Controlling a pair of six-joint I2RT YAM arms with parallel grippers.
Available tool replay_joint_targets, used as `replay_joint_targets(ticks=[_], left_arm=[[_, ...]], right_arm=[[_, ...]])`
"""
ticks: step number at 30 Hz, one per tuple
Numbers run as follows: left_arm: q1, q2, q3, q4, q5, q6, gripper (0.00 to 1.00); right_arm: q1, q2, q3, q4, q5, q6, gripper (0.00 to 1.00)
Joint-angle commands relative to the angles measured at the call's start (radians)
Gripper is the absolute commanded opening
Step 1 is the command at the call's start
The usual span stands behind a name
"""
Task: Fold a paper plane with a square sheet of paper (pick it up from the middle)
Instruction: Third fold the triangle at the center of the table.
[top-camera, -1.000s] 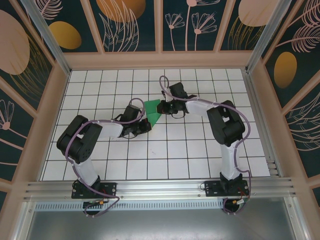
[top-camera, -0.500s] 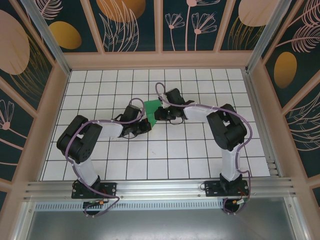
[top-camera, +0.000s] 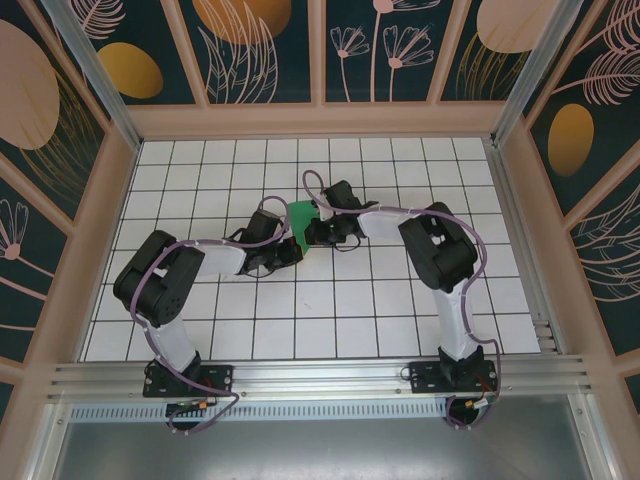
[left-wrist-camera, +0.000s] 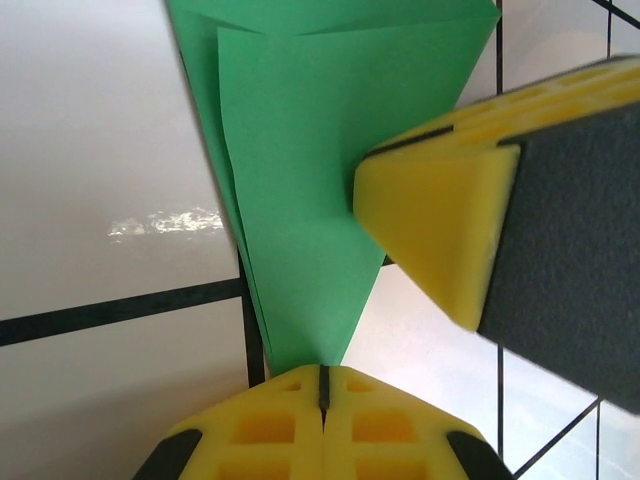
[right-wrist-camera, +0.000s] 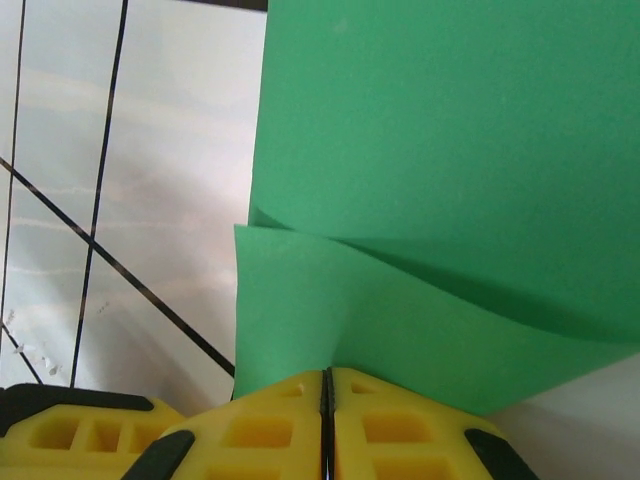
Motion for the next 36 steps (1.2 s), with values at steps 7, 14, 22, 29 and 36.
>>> replay_joint_targets(ticks=[7, 14, 22, 29, 36], left_arm=[[0.006, 0.067, -0.027, -0.244, -0.122, 0.088, 0.02], [0.006, 0.069, -0.030, -0.252, -0.125, 0.101, 0.02], [0.006, 0.069, -0.035, -0.246, -0.122, 0.101, 0.02], [0.006, 0.065, -0.029, -0.244, -0.120, 0.100, 0.02], [0.006, 0.013, -0.027, -0.232, -0.101, 0.095, 0.03]], right_arm=[[-0.061, 0.058, 0.067, -0.045, 0.025, -0.056, 0.10], [-0.099, 0.091, 0.098, -0.056, 0.048, -0.062, 0.10], [-0.138, 0.116, 0.151, -0.053, 0.070, -0.050, 0.10], [-0.156, 0.112, 0.186, -0.063, 0.083, -0.049, 0.10], [-0.154, 0.004, 0.156, -0.042, 0.086, -0.034, 0.14]])
